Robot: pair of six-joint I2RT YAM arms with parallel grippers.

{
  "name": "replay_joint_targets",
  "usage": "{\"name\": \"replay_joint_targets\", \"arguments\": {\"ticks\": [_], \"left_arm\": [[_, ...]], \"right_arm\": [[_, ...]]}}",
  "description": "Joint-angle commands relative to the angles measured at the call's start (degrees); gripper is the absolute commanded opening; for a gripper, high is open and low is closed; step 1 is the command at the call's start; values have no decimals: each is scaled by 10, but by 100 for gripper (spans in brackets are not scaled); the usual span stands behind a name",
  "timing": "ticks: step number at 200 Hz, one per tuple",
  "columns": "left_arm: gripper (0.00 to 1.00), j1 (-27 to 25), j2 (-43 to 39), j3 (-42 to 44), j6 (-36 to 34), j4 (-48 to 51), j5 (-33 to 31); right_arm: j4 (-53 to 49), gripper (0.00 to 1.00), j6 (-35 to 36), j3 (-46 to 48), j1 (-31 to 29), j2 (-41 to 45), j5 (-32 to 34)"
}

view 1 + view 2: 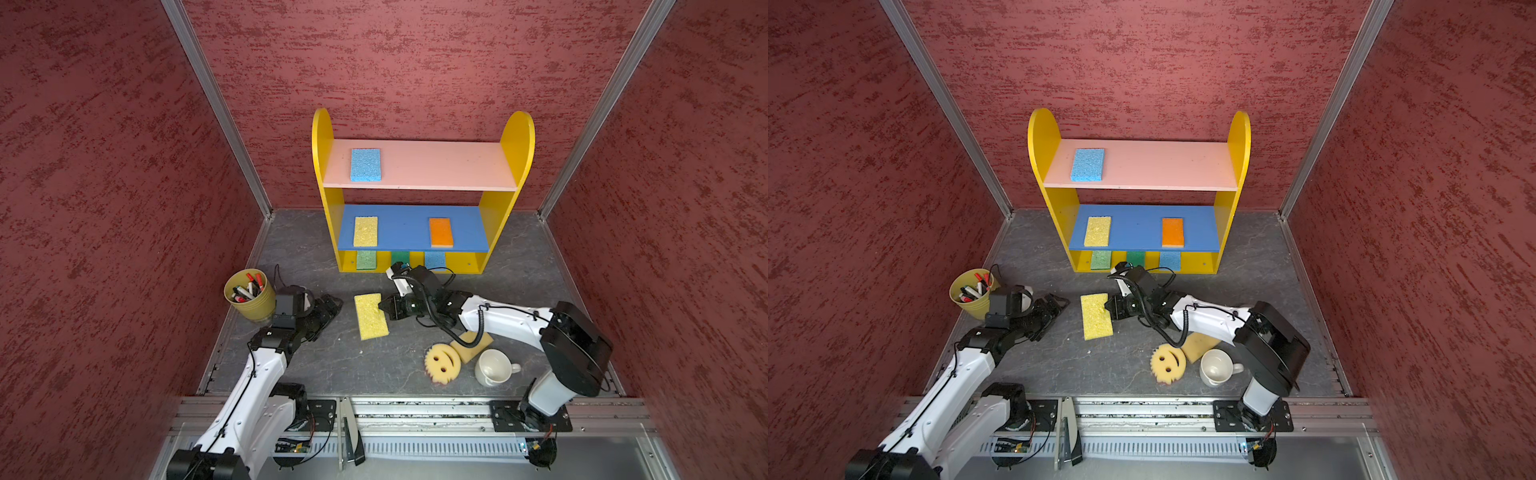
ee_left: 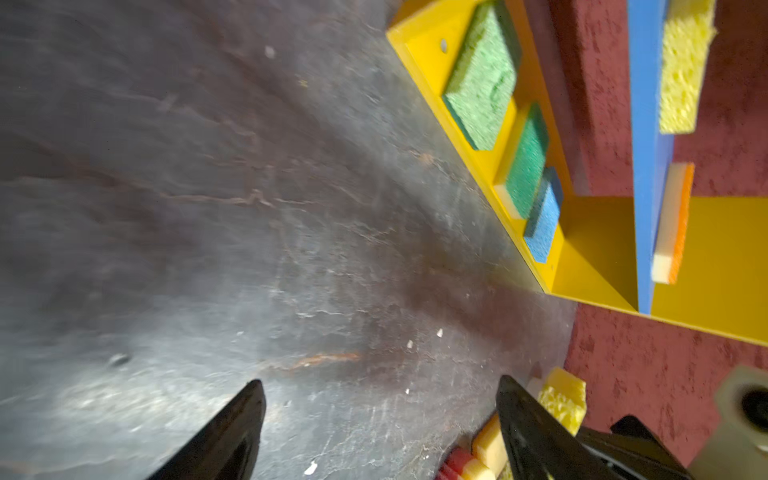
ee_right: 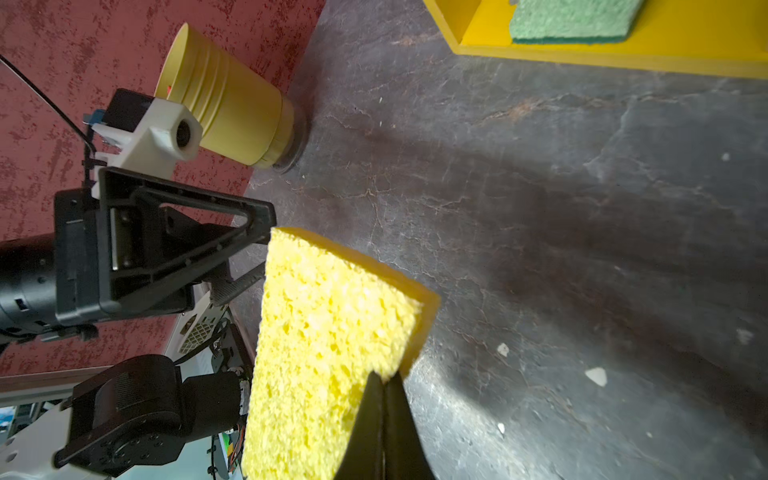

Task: Place and organize the cleaning sponges onto the shelf
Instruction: 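Lift the yellow sponge toward the blue board while the left gripper approaches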

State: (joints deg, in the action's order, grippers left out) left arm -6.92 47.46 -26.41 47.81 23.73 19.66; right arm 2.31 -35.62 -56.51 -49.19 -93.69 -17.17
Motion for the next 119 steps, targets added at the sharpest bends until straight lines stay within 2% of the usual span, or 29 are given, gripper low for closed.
{"name": "replay_joint_targets", "arguments": {"ticks": [1,52,69,85,119], "left_arm": [[90,-40,3,5,21,-98,11],[91,-112,-10,9,52,-183,22],[86,-143,-1,10,60,-206,10],[76,-161,20,6,63,-228,8],[67,-194,81,-14,65,-267,11]], "right_arm": [[-6,0,-11,15,19,18,26],[-6,0,-28,27,47,43,10],[-5,0,-23,20,52,45,-2],[-21,0,-17,2,56,43,-6],[-11,0,-20,-8,61,50,-30]]}}
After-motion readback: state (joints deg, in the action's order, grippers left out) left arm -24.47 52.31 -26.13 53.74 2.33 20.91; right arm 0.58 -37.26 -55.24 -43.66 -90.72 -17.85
